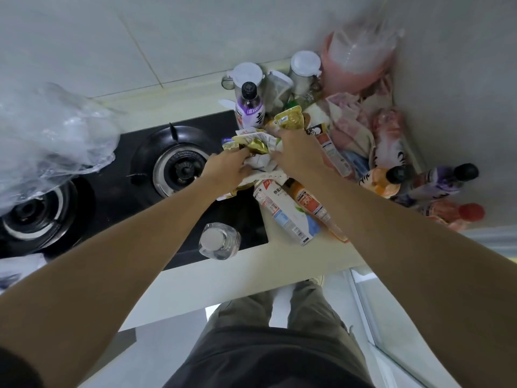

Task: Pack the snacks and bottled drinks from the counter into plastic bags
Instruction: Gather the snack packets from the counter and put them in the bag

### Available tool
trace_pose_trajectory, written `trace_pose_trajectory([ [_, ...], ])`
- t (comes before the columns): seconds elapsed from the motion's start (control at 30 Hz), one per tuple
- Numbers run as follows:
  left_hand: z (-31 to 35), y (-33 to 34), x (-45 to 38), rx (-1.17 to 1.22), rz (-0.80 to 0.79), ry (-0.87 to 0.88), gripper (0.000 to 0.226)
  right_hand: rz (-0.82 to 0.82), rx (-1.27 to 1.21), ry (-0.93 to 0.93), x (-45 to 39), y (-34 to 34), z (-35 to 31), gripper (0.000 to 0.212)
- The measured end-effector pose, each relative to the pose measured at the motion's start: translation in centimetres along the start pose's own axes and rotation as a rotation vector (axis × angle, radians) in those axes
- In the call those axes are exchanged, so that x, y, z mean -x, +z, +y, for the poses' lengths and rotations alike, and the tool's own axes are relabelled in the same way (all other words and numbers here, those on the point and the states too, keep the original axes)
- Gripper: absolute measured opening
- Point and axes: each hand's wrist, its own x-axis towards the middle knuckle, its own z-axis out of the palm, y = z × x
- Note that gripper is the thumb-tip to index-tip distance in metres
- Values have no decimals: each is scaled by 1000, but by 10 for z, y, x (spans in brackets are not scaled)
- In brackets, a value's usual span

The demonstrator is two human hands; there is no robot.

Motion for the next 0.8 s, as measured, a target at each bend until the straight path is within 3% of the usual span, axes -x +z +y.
trace_pose_trajectory([
  [0.23,4,-14,14,127,149,36,18,115,-86,-19,21,-24,4,9],
  [0.37,9,-39,32,236,228,72,28,170,-67,12,37,-41,0,20],
  [0.5,11,-57,62,269,287,14,19,213,-100,4,53,-59,-12,23],
  [0.8,-3,-72,208,279,515,-403,28,207,-199,-289,98,-77,-79,34],
])
